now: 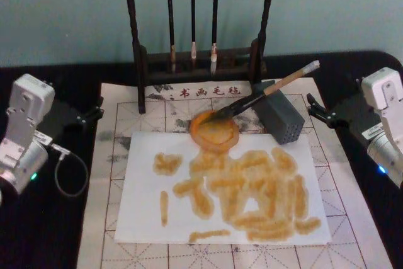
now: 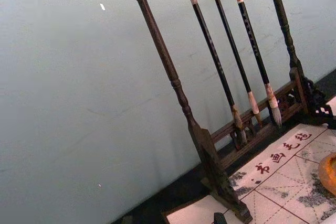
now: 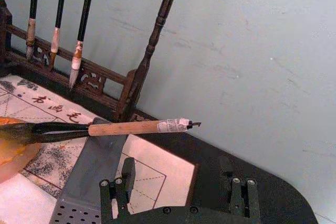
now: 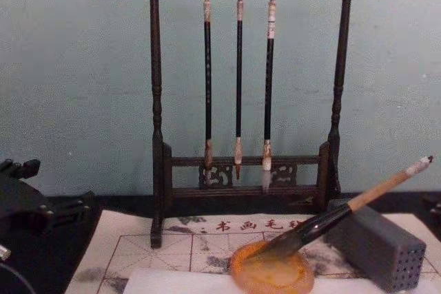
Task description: Pick up the brush from the inkstone, write on the paper, then place the brush back to its original position.
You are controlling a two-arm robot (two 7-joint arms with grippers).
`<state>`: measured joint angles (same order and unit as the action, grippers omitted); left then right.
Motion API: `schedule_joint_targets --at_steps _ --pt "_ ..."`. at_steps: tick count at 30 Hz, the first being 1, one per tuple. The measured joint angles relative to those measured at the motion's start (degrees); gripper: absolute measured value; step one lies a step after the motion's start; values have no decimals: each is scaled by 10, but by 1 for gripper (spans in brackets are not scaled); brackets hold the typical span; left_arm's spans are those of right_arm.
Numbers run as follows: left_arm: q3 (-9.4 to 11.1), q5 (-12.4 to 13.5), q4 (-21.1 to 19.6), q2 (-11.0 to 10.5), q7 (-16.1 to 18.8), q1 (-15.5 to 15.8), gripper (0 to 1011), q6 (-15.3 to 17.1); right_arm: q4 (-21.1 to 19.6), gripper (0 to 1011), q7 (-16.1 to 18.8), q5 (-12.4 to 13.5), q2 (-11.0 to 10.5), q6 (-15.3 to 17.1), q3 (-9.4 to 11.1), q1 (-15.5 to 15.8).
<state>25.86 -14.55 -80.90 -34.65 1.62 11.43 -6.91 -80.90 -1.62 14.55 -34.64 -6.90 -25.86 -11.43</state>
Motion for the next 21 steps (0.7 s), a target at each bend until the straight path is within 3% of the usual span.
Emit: schedule_joint_targets --at_steps 21 --pt "0 0 0 0 0 0 1001 0 0 1000 0 0 0 0 0 0"
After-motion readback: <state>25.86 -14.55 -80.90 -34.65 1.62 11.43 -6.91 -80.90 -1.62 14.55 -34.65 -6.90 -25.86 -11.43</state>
